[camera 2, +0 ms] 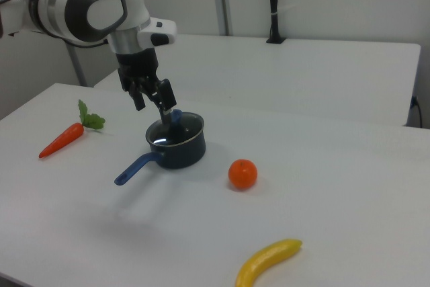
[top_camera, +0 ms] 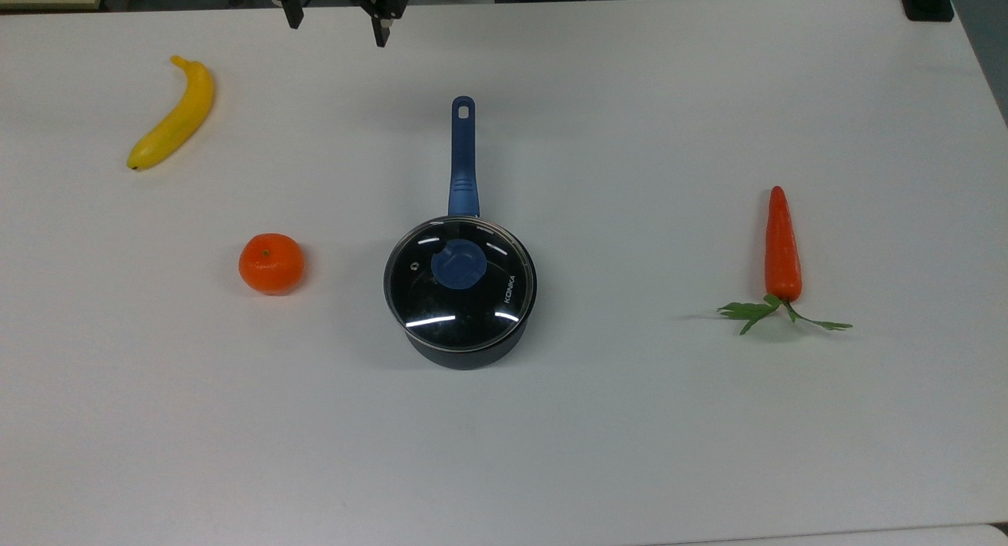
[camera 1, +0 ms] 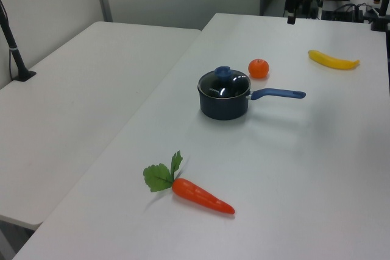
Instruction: Open lid
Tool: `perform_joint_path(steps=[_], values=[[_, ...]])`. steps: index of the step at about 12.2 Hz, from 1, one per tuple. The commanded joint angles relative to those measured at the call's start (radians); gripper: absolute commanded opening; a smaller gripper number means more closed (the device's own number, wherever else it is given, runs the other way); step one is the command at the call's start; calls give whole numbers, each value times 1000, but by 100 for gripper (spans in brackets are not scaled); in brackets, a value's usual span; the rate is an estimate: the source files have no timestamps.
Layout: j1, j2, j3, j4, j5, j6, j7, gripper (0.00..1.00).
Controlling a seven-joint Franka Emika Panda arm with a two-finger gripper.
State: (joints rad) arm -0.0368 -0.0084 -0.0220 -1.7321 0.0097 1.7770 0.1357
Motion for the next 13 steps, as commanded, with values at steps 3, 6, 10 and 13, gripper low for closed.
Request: perform_joint_path(steps=[3,6,10,13], values=[[-11,-10,8,22,-13,-82,-16,100],[-9,-10,8,20,-13,-84,-15,100],[-12,-10,8,22,-13,-82,-16,100],[-12,-9,8,22,-13,-80,-7,100]])
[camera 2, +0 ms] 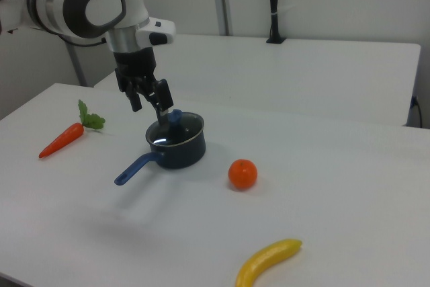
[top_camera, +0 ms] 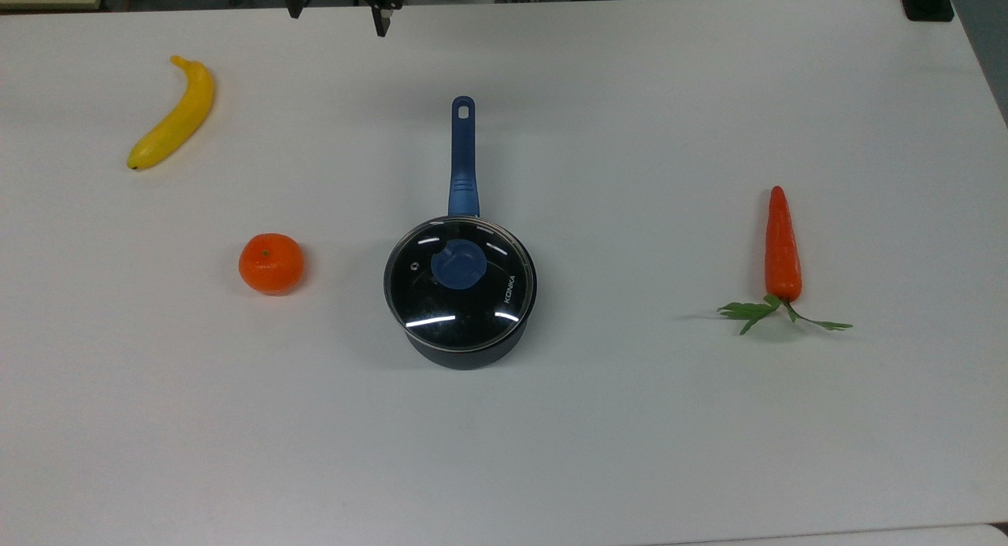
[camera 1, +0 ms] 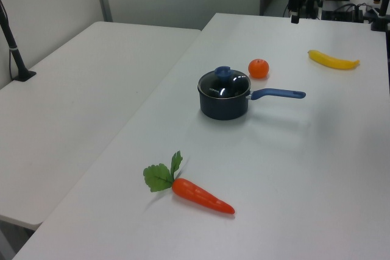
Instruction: Open lid
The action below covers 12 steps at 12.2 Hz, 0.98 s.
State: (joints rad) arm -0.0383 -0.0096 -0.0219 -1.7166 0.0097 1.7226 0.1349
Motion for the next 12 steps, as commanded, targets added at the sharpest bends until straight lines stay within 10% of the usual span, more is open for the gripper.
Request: perform_joint_path(steps=[1,8,12], values=[[-11,-6,8,6,-11,-26,-1,100],[-6,28,10,38,4,-12,115,100],[11,221,16,193,1,21,473,100]])
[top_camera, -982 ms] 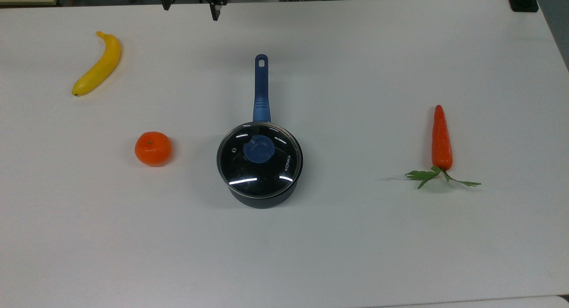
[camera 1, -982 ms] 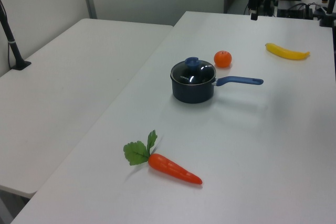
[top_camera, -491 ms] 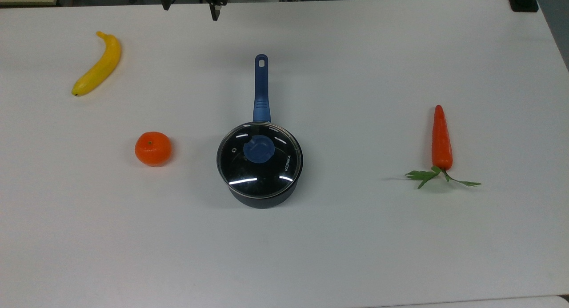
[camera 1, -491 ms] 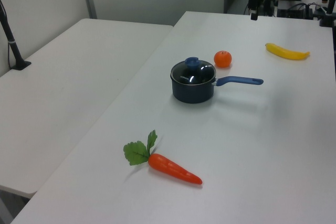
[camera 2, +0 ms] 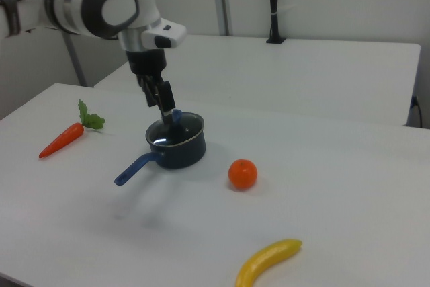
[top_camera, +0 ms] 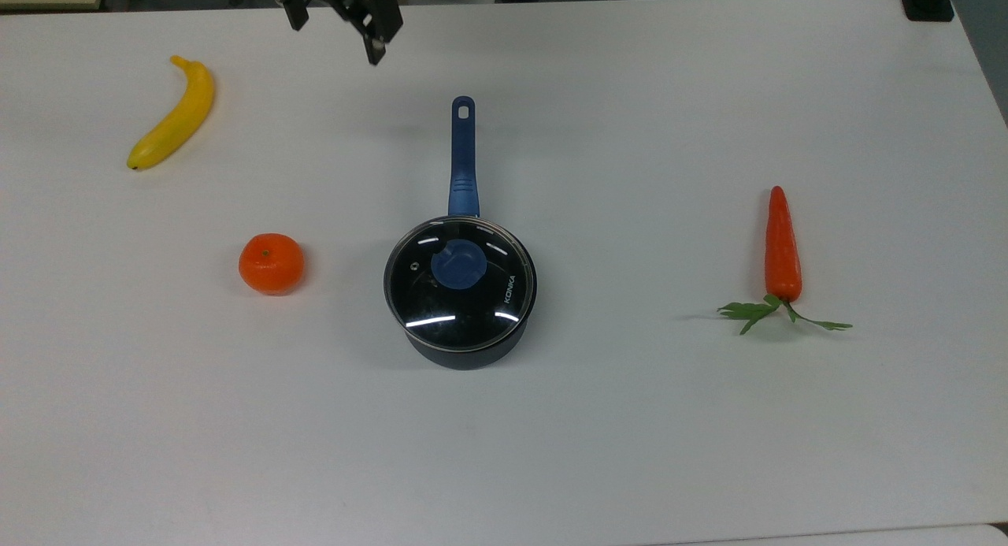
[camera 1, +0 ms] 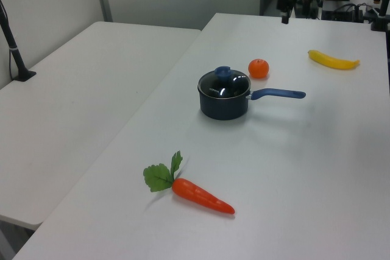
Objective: Open lid
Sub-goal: 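Lower the open gripper onto the blue knob of the glass lid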
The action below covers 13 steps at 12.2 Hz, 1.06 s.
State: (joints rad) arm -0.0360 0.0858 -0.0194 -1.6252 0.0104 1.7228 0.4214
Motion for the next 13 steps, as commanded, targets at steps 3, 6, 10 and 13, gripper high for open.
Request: perform_joint_path(steps=[3,6,10,13], values=[[63,179,18,100,-10,219,411,100],[105,228,16,103,-15,306,444,100],[128,328,16,185,-29,379,453,100],[156,359,16,208,-52,386,454,100]])
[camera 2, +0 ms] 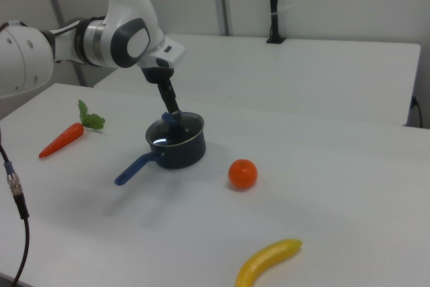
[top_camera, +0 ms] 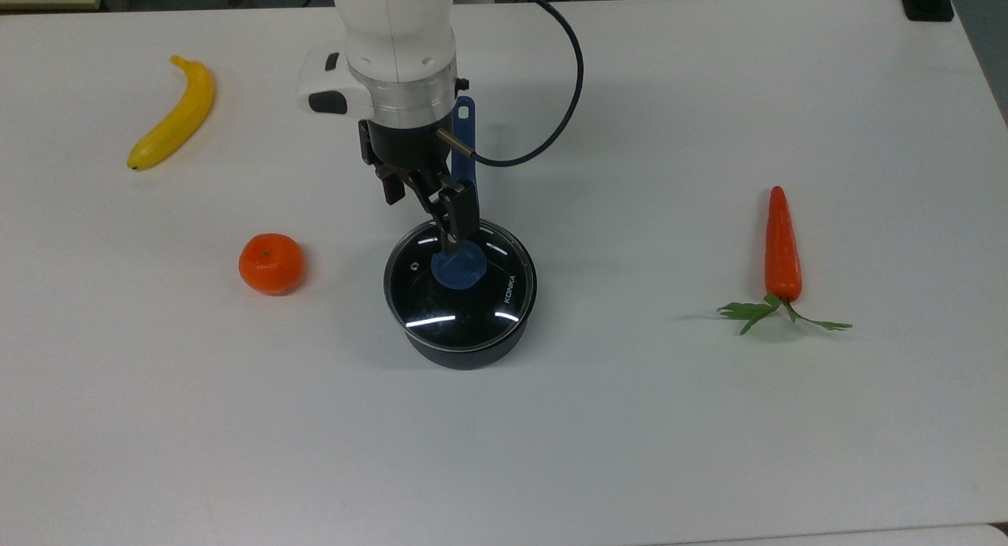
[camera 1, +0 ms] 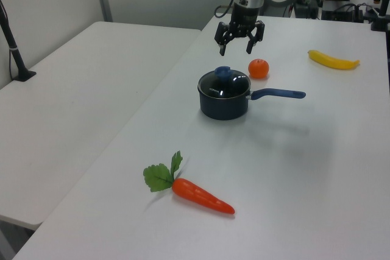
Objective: Open lid
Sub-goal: 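Lower the open gripper onto the blue knob of the glass lid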
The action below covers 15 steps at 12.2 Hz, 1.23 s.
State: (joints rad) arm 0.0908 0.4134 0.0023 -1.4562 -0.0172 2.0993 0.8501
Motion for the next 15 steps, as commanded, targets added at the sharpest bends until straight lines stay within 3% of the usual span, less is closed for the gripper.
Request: perform_joint_path(steps=[1,11,15], values=[[35,41,-5,39,-24,16,27,100],[63,90,-15,51,-43,45,41,100],[63,110,-15,53,-66,45,41,95]])
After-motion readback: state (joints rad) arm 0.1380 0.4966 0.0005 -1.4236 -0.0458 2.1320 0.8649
